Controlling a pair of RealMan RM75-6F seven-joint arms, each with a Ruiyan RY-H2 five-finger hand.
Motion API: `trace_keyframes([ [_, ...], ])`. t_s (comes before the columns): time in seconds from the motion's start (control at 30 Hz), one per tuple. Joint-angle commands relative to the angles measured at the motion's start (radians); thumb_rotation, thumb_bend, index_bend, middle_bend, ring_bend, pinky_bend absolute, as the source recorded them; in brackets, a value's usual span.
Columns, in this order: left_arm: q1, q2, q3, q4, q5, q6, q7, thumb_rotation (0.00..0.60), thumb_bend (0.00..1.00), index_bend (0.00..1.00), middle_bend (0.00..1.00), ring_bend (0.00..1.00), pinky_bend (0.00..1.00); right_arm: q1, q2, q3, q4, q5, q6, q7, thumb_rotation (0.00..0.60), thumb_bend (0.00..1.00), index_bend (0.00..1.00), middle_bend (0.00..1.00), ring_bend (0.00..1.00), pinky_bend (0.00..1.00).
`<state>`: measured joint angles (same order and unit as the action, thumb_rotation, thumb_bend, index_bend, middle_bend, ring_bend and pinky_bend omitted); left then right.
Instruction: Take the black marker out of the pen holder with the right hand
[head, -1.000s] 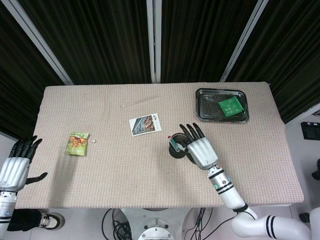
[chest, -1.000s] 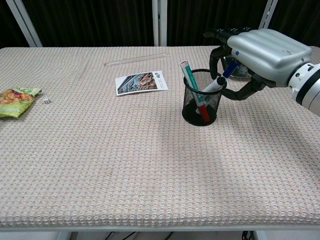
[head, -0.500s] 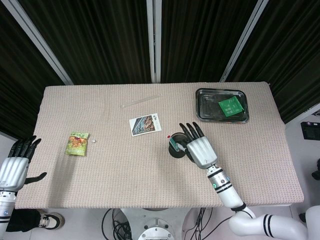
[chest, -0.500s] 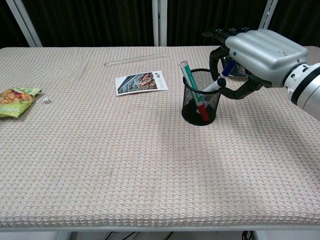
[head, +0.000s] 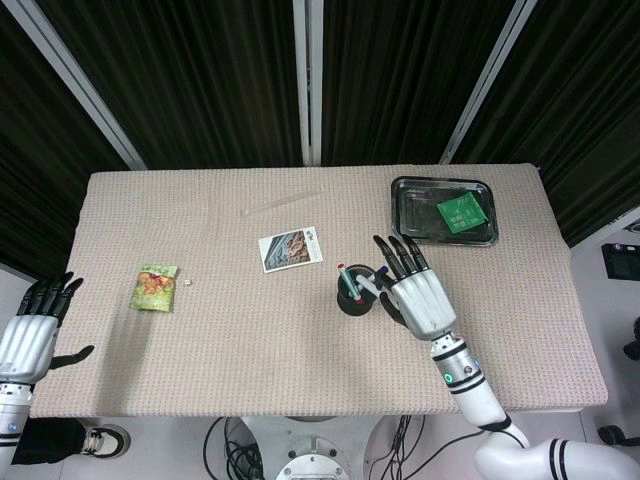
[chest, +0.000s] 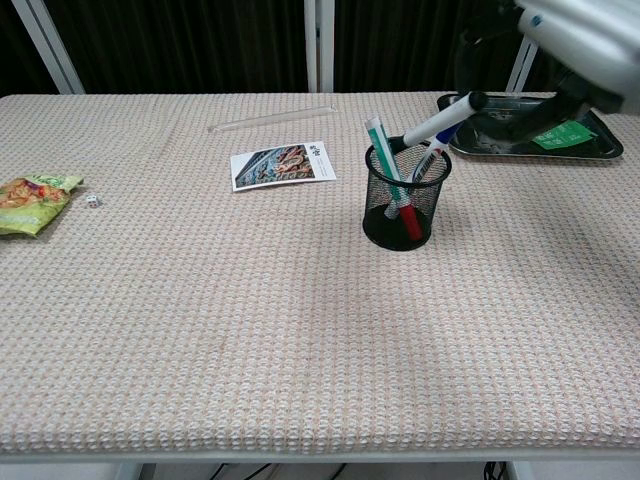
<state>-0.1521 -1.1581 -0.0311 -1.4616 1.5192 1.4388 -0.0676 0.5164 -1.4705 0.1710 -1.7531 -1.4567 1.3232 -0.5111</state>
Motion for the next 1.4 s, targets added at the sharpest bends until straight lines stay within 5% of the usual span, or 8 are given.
trace_keyframes([
  [0.03, 0.0, 0.0, 0.001, -0.002, 0.003, 0.001, 0.003, 0.6, 0.1, 0.07, 0.0, 0.0, 0.0, -0.057, 0.093, 0.001, -0.065, -0.043, 0.08, 0.062, 0.6, 0.3, 0.66, 0.0, 0.0, 0.0],
  [0.33, -0.009, -0.011, 0.003, -0.005, 0.007, -0.011, 0.022, 0.6, 0.1, 0.07, 0.0, 0.0, 0.0, -0.133, 0.175, -0.015, 0.029, -0.046, 0.143, 0.153, 0.6, 0.3, 0.68, 0.0, 0.0, 0.0],
  [0.7, -0.016, -0.022, -0.003, 0.01, -0.004, -0.021, 0.031, 0.6, 0.1, 0.07, 0.0, 0.0, 0.0, -0.126, 0.027, -0.071, 0.328, 0.015, 0.017, 0.184, 0.6, 0.29, 0.68, 0.0, 0.0, 0.0],
  [0.83, -0.019, -0.024, -0.003, 0.013, -0.008, -0.029, 0.029, 0.6, 0.1, 0.07, 0.0, 0.0, 0.0, -0.123, 0.005, -0.086, 0.364, 0.031, -0.028, 0.192, 0.6, 0.29, 0.55, 0.0, 0.0, 0.0],
  [1.03, -0.018, -0.026, -0.002, 0.019, -0.013, -0.031, 0.027, 0.6, 0.1, 0.07, 0.0, 0.0, 0.0, -0.125, 0.054, -0.12, 0.319, 0.006, -0.068, 0.233, 0.6, 0.18, 0.01, 0.0, 0.0, 0.0],
  [1.4, -0.015, -0.023, -0.004, -0.006, 0.016, 0.006, 0.052, 0.6, 0.1, 0.07, 0.0, 0.0, 0.0, -0.236, 0.209, -0.175, 0.206, -0.051, 0.064, 0.329, 0.6, 0.15, 0.0, 0.0, 0.0, 0.0],
])
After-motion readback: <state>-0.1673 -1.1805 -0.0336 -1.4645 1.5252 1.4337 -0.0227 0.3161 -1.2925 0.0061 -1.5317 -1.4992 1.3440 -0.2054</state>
